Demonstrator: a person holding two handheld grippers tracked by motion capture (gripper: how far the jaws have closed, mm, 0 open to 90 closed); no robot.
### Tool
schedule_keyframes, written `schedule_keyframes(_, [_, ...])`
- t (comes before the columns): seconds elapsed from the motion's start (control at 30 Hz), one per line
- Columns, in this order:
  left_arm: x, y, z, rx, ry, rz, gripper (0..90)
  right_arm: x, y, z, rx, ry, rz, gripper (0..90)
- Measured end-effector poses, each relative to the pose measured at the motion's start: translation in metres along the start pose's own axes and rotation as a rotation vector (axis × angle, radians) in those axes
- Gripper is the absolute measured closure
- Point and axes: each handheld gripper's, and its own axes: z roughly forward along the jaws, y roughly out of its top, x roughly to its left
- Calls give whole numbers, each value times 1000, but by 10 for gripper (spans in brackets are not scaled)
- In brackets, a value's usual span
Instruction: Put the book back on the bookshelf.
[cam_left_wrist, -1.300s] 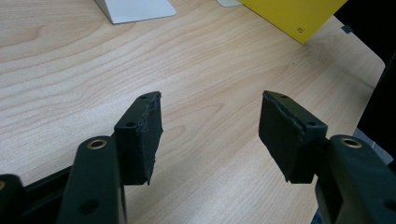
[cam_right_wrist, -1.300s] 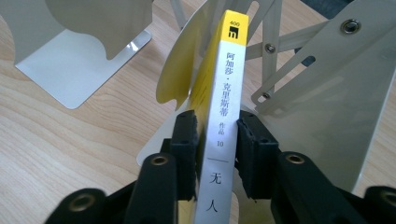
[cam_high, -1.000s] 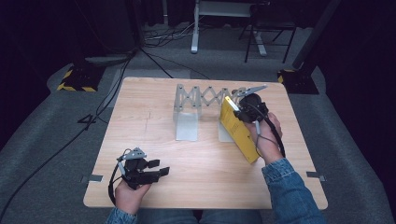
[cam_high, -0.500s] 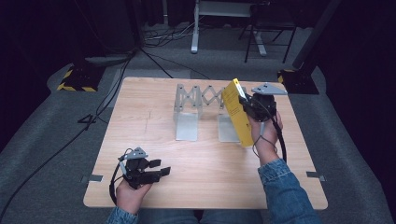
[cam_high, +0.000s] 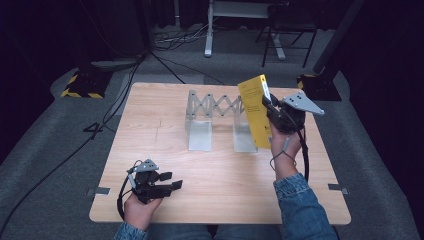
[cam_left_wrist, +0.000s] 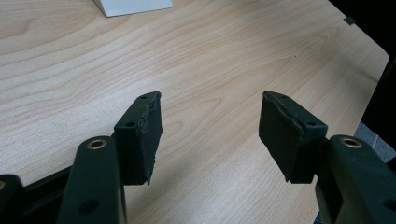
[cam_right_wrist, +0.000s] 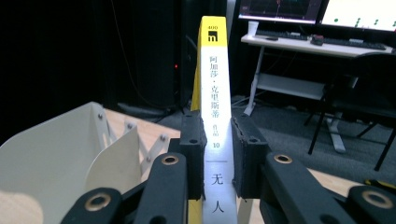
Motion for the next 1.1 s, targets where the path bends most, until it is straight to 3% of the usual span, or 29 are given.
schedule_keyframes(0.17, [1, -1, -2, -8, 3, 0, 399, 4, -6, 17, -39, -18, 8, 772])
schedule_keyframes(0.33, [2, -3, -3, -5, 4, 1, 400, 15, -10, 34, -122, -34, 11, 771])
schedule_keyframes(0.6, [3, -3, -2, 2, 7, 4, 400, 20, -12, 34, -91, -40, -42, 769])
schedule_keyframes(1.1, [-1, -2, 0, 0, 12, 16, 400, 13, -26, 24, -77, -35, -33, 770])
